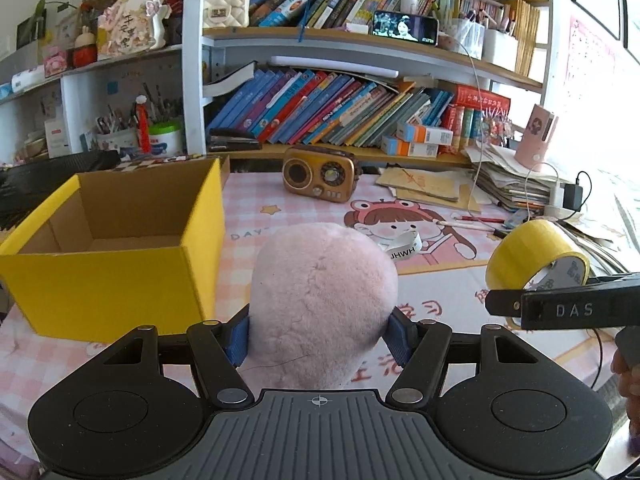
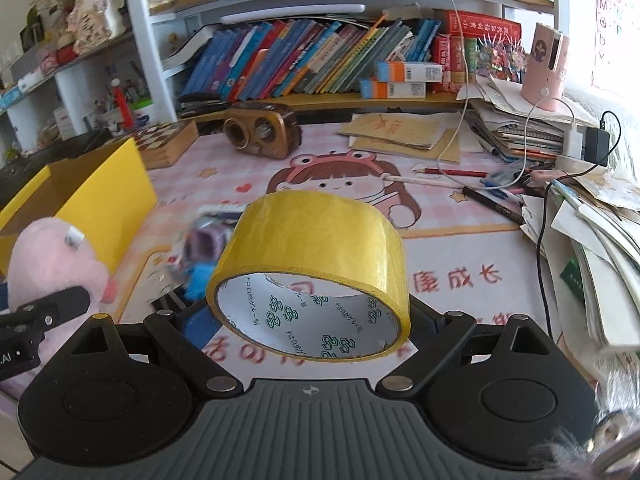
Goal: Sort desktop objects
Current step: 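Carry the pink pig and tape roll with both tools toward the yellow box, then lower the pig and tape into the yellow box and open both tools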
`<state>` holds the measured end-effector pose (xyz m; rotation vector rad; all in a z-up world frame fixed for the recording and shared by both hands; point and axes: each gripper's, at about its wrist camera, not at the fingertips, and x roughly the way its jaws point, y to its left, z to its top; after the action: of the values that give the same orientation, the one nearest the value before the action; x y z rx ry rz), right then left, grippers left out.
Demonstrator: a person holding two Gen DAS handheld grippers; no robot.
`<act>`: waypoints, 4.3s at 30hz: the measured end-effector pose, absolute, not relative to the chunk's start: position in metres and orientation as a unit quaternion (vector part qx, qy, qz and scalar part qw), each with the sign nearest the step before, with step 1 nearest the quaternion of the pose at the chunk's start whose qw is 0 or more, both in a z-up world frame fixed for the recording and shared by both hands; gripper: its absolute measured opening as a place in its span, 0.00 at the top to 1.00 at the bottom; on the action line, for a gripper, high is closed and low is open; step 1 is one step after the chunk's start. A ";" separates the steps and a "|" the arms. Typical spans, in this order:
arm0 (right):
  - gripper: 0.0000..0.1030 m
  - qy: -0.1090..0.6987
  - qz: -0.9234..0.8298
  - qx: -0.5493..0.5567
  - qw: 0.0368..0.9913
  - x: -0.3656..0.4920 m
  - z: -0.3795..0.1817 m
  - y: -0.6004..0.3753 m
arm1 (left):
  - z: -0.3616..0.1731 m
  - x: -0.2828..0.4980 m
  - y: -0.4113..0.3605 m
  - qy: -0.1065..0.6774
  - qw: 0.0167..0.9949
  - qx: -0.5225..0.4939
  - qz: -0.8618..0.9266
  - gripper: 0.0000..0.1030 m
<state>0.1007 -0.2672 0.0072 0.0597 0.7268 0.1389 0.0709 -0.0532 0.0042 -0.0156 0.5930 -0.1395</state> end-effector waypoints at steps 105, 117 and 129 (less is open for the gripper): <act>0.11 0.293 0.320 -0.038 0.900 0.163 0.071 -0.049 | 0.051 0.077 0.117 0.223 0.972 -0.053 0.055 0.37; 0.11 0.320 0.358 -0.099 0.872 0.277 0.059 0.011 | 0.045 0.167 0.150 0.256 0.961 -0.047 0.091 0.37; 0.11 0.373 0.414 -0.328 0.763 0.325 -0.002 0.076 | 0.004 0.223 0.154 0.368 0.927 -0.019 0.075 0.37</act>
<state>0.3248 0.0762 -0.0024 -0.7129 0.8102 0.9010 0.2229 0.1539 0.0042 -0.0391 0.7549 0.1533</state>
